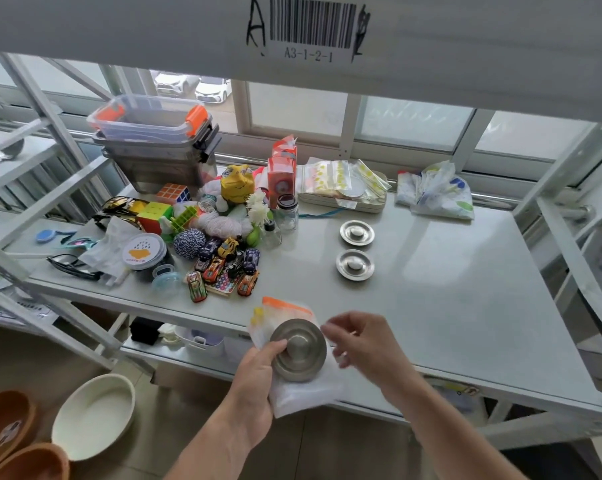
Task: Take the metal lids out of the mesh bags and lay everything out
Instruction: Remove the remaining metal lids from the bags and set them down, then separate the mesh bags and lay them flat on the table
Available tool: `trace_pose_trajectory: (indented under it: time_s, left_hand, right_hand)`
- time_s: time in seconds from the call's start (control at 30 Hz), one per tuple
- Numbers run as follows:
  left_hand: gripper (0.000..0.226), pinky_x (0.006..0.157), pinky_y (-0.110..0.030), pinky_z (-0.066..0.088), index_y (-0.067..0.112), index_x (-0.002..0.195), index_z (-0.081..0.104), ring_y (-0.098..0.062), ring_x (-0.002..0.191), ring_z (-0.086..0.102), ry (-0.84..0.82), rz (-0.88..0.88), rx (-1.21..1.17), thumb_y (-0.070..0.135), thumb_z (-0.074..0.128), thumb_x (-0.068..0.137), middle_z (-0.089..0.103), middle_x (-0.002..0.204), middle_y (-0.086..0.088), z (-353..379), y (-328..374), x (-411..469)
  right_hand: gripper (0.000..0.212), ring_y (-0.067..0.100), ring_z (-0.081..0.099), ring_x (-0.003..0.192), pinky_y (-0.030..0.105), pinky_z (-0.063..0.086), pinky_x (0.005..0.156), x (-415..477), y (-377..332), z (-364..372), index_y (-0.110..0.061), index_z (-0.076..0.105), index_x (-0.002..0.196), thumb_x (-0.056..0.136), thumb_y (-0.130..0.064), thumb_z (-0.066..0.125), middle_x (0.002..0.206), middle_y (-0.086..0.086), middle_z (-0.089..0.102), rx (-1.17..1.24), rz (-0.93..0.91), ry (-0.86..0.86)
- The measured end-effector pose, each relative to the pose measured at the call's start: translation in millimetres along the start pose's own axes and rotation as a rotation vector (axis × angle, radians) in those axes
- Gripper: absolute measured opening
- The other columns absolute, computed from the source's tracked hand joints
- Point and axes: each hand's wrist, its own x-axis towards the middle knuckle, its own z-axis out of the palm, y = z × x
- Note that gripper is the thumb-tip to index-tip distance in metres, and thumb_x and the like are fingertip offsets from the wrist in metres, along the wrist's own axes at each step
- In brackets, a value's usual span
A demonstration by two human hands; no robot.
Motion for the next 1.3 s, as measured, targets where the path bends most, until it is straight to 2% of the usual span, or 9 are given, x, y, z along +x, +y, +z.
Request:
trace_pose_trajectory:
  time_s: [0.2,0.43,0.57,0.77,1.03,1.1,1.17,1.23,1.3]
  left_hand:
    - [0.054,0.106,-0.058,0.049,-0.003,0.12,0.071,-0.044,0.115,0.067,-0.023,-0.058,-0.026,0.043,0.056,0.095,0.072,0.119,-0.032,-1,-3,-3]
    - [0.039,0.088,-0.051,0.061,0.002,0.122,0.069,-0.04,0.103,0.073,0.026,-0.066,0.022,0.029,0.053,0.1,0.076,0.113,-0.027,-8,0,-3]
    - [0.032,0.086,-0.053,0.06,0.007,0.122,0.067,-0.04,0.101,0.074,0.071,-0.047,-0.036,0.027,0.053,0.102,0.08,0.106,-0.019,-20,4,-9]
    - [0.033,0.085,-0.05,0.06,0.009,0.124,0.068,-0.039,0.107,0.072,0.075,-0.056,-0.067,0.029,0.052,0.102,0.078,0.114,-0.019,-33,3,-16]
    - [0.03,0.088,-0.049,0.059,0.005,0.116,0.072,-0.036,0.1,0.075,-0.03,-0.024,-0.042,0.024,0.057,0.099,0.08,0.109,-0.019,-32,6,-22]
    - [0.029,0.085,-0.046,0.06,0.003,0.116,0.073,-0.034,0.099,0.077,-0.106,-0.016,-0.04,0.021,0.06,0.097,0.079,0.111,-0.02,-31,8,-23]
    - [0.028,0.088,-0.047,0.06,0.004,0.116,0.073,-0.035,0.102,0.075,-0.182,0.002,-0.027,0.016,0.066,0.093,0.077,0.115,-0.021,-29,8,-24]
    - [0.035,0.099,-0.052,0.055,0.001,0.117,0.072,-0.041,0.112,0.07,-0.248,0.021,0.011,0.012,0.073,0.084,0.075,0.119,-0.024,-25,6,-25]
    - [0.042,0.1,-0.056,0.054,-0.003,0.117,0.072,-0.045,0.114,0.068,-0.276,0.015,0.043,0.015,0.076,0.078,0.074,0.12,-0.028,-19,2,-25]
  right_hand:
    - [0.005,0.018,0.066,0.053,0.038,0.06,0.055,-28,11,15,-0.014,0.075,0.078,0.076,-0.009,0.075,0.061,0.008,0.07,-0.083,-0.035,0.031]
    - [0.005,0.019,0.064,0.056,0.028,0.056,0.054,-25,11,11,-0.001,0.074,0.081,0.078,0.004,0.073,0.062,0.01,0.067,0.109,0.059,0.017]
    - [0.006,0.018,0.058,0.046,0.024,0.056,0.048,15,20,-10,0.008,0.07,0.083,0.082,0.013,0.068,0.06,0.015,0.061,0.342,0.232,0.288]
    - [0.003,0.02,0.073,0.052,0.037,0.065,0.068,57,42,-26,-0.003,0.073,0.074,0.073,0.0,0.074,0.071,0.014,0.075,0.107,0.39,0.524]
    - [0.016,0.021,0.072,0.053,0.032,0.062,0.062,45,35,-21,-0.004,0.07,0.086,0.082,-0.019,0.075,0.072,0.011,0.073,0.071,0.377,0.588]
    - [0.028,0.023,0.068,0.052,0.033,0.06,0.055,22,29,-16,-0.001,0.067,0.09,0.088,-0.028,0.072,0.074,0.013,0.071,0.194,0.359,0.524]
    - [0.039,0.023,0.064,0.052,0.032,0.057,0.05,-11,23,-6,0.002,0.067,0.09,0.09,-0.037,0.069,0.07,0.012,0.066,0.411,0.446,0.289]
    - [0.044,0.028,0.069,0.065,0.041,0.062,0.063,-45,21,5,0.002,0.072,0.095,0.088,-0.042,0.069,0.079,0.015,0.071,0.602,0.542,-0.016]
    - [0.038,0.033,0.069,0.084,0.052,0.057,0.083,-67,25,11,0.004,0.075,0.1,0.085,-0.031,0.073,0.097,0.023,0.074,0.685,0.488,-0.096]
